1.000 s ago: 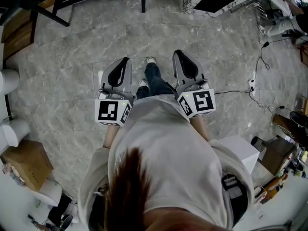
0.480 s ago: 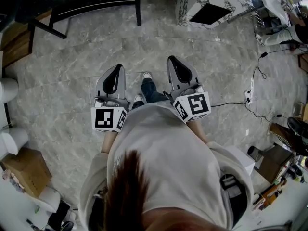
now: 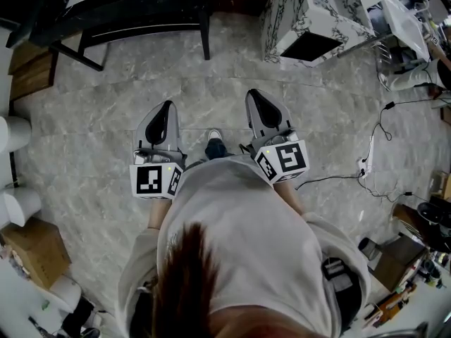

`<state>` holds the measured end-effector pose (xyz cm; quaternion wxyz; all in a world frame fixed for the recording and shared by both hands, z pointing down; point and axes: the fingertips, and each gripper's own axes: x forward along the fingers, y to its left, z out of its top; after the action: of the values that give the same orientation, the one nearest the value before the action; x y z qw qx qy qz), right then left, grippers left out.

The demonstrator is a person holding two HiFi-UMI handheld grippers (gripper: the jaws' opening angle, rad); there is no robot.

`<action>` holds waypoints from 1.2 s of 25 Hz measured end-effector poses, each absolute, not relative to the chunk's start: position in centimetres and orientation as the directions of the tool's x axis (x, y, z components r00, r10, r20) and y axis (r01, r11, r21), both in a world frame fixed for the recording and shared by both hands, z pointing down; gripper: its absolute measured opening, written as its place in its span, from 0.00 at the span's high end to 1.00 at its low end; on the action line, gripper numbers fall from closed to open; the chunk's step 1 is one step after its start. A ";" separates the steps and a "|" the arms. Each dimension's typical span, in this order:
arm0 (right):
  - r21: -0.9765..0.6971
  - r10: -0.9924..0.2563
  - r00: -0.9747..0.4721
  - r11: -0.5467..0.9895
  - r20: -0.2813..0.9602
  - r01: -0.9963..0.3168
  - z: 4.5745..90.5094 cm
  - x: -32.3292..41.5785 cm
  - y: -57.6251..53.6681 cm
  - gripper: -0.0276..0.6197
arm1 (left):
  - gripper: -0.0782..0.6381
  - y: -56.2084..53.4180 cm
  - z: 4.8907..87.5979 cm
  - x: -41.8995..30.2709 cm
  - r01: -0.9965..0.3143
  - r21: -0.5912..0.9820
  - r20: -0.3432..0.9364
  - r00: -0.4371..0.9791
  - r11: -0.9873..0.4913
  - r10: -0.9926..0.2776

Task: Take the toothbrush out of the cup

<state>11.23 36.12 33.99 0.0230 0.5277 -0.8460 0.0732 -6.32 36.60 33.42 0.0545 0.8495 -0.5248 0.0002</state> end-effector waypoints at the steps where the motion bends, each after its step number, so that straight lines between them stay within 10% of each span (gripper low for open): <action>1: -0.104 -0.888 -0.445 0.434 0.118 -0.895 34.2 11.5 35.8 0.92 | 0.87 36.2 33.4 -6.3 -0.896 0.092 0.057 0.441 -0.435 -0.896; 30: -0.165 -0.888 -0.420 0.393 0.190 -0.905 36.4 11.6 22.6 0.92 | 0.87 22.3 33.9 -7.6 -0.899 0.114 0.079 0.433 -0.423 -0.898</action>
<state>11.58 22.57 36.36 0.0353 0.5375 -0.8337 0.1215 -7.65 22.26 33.86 0.0694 0.8436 -0.5325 0.0031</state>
